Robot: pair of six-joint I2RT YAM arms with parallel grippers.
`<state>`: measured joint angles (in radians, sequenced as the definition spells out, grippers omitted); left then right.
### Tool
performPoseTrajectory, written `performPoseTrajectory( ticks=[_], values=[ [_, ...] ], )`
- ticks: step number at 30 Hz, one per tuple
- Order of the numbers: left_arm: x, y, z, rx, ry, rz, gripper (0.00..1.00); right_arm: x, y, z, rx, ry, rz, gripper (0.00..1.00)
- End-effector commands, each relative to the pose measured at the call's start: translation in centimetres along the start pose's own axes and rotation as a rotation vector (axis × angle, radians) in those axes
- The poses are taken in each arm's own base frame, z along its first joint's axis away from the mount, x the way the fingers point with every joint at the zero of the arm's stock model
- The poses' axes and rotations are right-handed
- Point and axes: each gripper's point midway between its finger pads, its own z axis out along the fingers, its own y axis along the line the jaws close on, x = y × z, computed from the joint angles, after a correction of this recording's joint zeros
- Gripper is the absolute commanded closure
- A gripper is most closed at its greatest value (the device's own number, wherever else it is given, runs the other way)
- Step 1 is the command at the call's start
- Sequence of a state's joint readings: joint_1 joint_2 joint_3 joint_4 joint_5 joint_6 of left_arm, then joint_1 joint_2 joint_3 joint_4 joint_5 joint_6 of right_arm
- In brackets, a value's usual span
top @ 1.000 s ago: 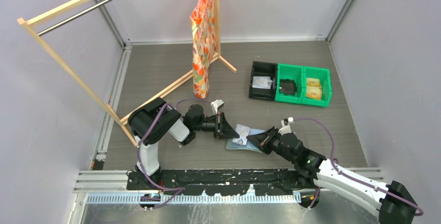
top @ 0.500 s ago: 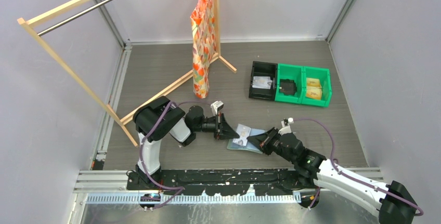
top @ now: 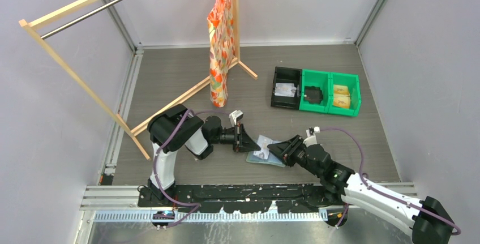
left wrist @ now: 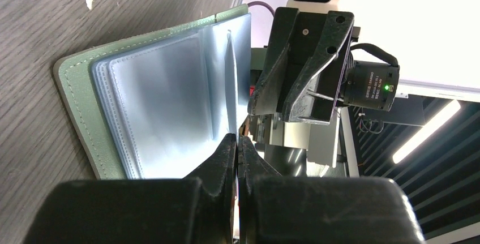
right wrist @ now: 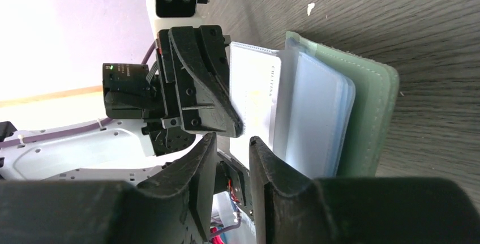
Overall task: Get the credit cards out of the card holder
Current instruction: Remove the credit card from the card holder.
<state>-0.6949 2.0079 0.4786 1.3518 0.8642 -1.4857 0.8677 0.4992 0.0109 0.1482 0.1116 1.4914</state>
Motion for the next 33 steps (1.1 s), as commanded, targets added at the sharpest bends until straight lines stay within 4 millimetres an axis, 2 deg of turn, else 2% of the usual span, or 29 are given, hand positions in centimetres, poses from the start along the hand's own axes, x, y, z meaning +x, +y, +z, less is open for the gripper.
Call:
performPoseTrajectory(
  ticks=[1,6,12,21,24,29,33],
  values=[
    [-0.3,-1.9,-0.1,0.065,-0.007,0.073,0.99,-0.3,-0.5,0.4,-0.013,-0.017,-0.001,0.66],
    [-0.4,-2.2,-0.3,0.07,-0.015,0.075,0.99,-0.6,-1.4,0.3,0.03,-0.033,0.0,0.62],
    [-0.2,-2.5,-0.4,0.075,0.001,0.076,0.99,-1.0,-1.3,-0.1,0.027,-0.052,-0.006,0.56],
    [0.0,-4.2,-0.5,0.111,0.021,0.116,1.0,-0.9,-1.7,0.1,0.042,-0.045,-0.002,0.52],
    [0.3,-4.7,-0.6,0.122,0.04,0.128,0.99,-0.7,-1.4,0.3,0.028,-0.036,-0.004,0.53],
    [0.9,-5.2,-0.8,0.135,0.077,0.15,0.99,-0.5,0.1,0.4,-0.038,-0.019,0.002,0.62],
    [0.8,-5.1,-0.8,0.134,0.077,0.149,0.99,-0.5,0.4,0.3,-0.052,-0.019,-0.001,0.64]
  ],
)
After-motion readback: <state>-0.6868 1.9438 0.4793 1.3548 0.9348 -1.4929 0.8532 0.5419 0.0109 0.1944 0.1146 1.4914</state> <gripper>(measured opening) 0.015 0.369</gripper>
